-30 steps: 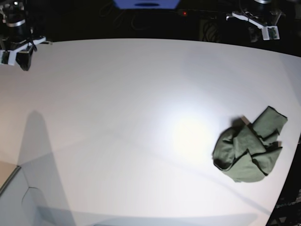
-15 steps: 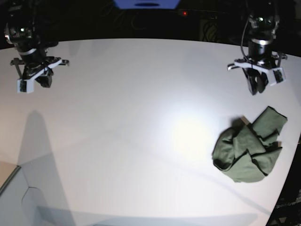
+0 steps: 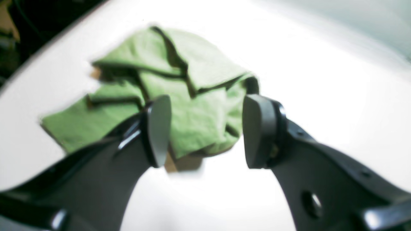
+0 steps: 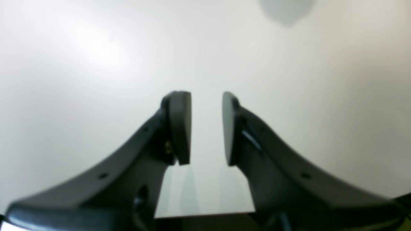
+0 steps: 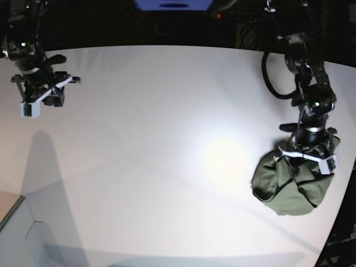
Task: Layout the t-shirt on the table in an organized manner, then fold the t-shirt properly
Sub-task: 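Lower the left gripper onto the crumpled green t-shirt and grasp it, then lift the shirt with the left gripper and drag it across the table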
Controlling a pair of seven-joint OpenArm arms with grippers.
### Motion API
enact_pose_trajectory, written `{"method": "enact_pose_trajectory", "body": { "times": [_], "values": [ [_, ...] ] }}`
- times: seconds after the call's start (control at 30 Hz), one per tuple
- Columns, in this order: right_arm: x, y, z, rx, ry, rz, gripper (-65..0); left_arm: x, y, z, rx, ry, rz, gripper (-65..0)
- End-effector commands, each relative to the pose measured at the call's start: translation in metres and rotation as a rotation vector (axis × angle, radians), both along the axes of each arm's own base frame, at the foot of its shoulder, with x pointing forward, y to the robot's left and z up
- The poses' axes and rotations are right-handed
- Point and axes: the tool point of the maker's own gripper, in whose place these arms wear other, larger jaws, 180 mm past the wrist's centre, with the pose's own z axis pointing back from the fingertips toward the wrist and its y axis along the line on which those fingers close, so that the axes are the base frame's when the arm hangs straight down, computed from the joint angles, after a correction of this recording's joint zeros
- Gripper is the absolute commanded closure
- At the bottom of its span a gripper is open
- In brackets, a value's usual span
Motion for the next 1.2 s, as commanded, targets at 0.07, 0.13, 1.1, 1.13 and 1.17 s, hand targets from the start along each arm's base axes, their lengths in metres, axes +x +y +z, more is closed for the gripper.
{"method": "enact_pose_trajectory", "body": {
  "times": [0.07, 0.13, 1.1, 1.13, 1.17],
  "values": [
    [-0.002, -0.002, 0.004, -0.008, -0.014, 0.006, -17.8, 0.027, 0.017, 0.016, 0.01, -0.048, 0.021, -34.5],
    [-0.004, -0.005, 0.004, -0.012, -0.011, -0.002, -17.8, 0.042, 0.021, 0.017, -0.009, -0.049, 0.034, -34.5],
    [-0.02, -0.03, 0.003, -0.035, 0.007, -0.085, -17.7, 0.11, 0.036, -0.05, -0.019, -0.004, 0.091, -34.1],
    [-0.019, -0.03, 0.003, -0.034, 0.006, -0.084, -17.7, 0.11, 0.037, -0.05, -0.02, -0.004, 0.092, -32.9],
    [-0.019, -0.029, 0.002, -0.033, 0.007, -0.081, -17.7, 0.11, 0.037, -0.05, -0.02, -0.004, 0.092, -30.1]
  ]
}}
